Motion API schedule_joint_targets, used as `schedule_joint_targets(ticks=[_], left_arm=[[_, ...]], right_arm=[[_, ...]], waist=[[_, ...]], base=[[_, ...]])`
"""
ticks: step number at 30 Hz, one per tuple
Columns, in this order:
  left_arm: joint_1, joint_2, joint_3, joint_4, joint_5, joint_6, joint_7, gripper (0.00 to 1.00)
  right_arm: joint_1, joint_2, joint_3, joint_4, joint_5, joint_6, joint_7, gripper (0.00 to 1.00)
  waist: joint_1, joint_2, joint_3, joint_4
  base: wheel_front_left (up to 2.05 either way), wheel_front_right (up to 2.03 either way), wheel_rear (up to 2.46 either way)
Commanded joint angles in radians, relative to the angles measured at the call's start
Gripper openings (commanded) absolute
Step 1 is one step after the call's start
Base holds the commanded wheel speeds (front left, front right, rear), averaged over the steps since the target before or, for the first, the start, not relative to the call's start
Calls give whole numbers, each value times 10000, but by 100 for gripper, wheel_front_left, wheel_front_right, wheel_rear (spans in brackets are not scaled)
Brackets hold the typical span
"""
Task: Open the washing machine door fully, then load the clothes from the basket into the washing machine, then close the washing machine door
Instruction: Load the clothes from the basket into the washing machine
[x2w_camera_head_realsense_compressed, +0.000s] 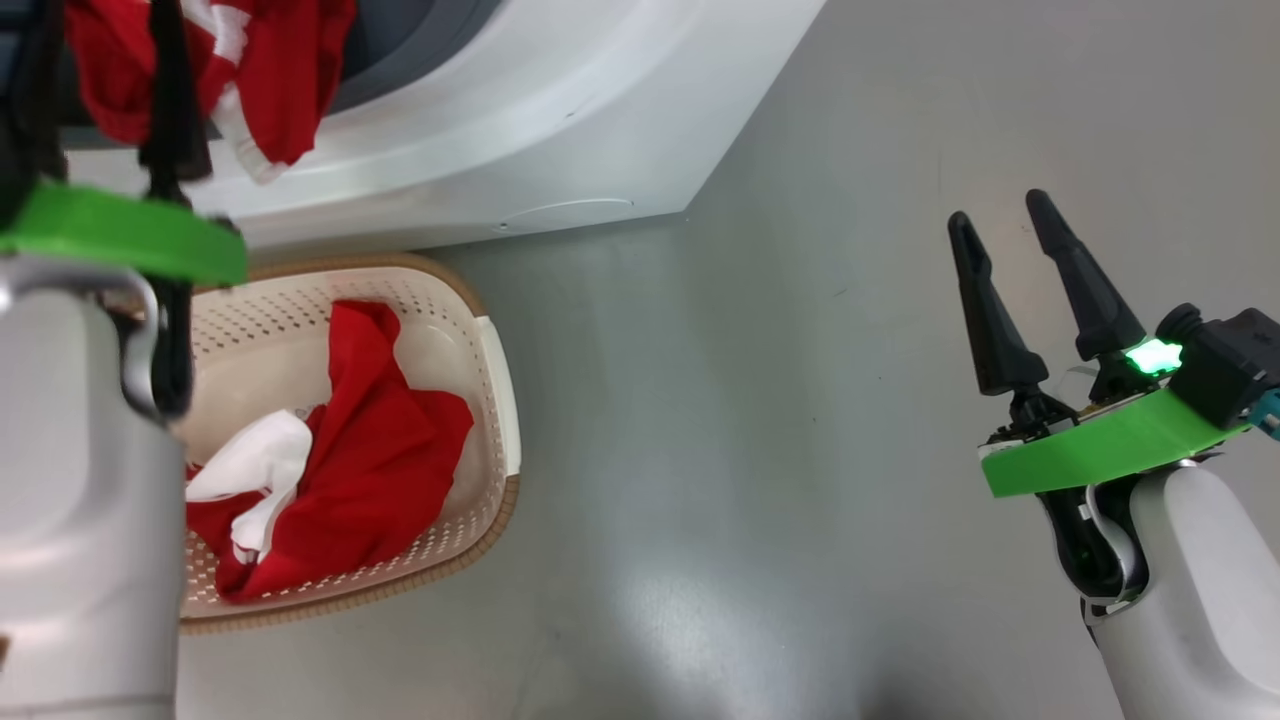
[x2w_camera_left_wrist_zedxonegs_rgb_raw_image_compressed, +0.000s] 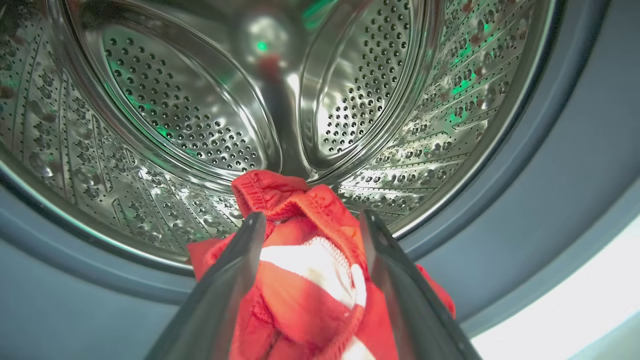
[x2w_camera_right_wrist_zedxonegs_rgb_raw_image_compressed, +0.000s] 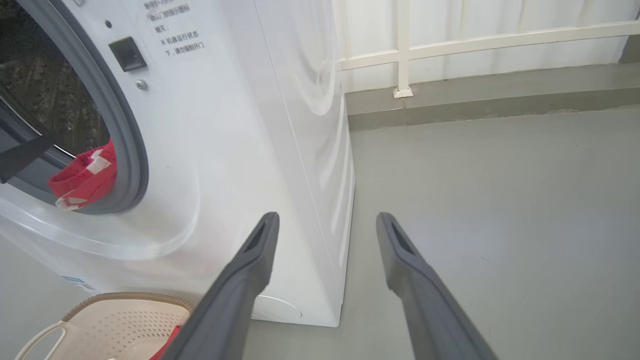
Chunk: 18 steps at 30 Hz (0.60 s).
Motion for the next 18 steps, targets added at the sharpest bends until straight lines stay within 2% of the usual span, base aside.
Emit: schedule_joint_targets(ticks=[1,10,18], left_arm=[[460,358,220,-540,-44,-72,-36,100],[2510,30,640,-2154,-428,-40,-36,100],[4386,-221,910,-3697,-224,-31,-36,100]], right_arm=[[352,-112,94,-275,81,16,-48,100],[458,-22,115,-317,117,16,-48,100],[581,-53,210,-347,89,16,-48,100]], waist=[[0,0,-50,52],[0,0,-256,212],[0,0,-367,262]], base=[[0,0,0],[0,0,0],[0,0,0]])
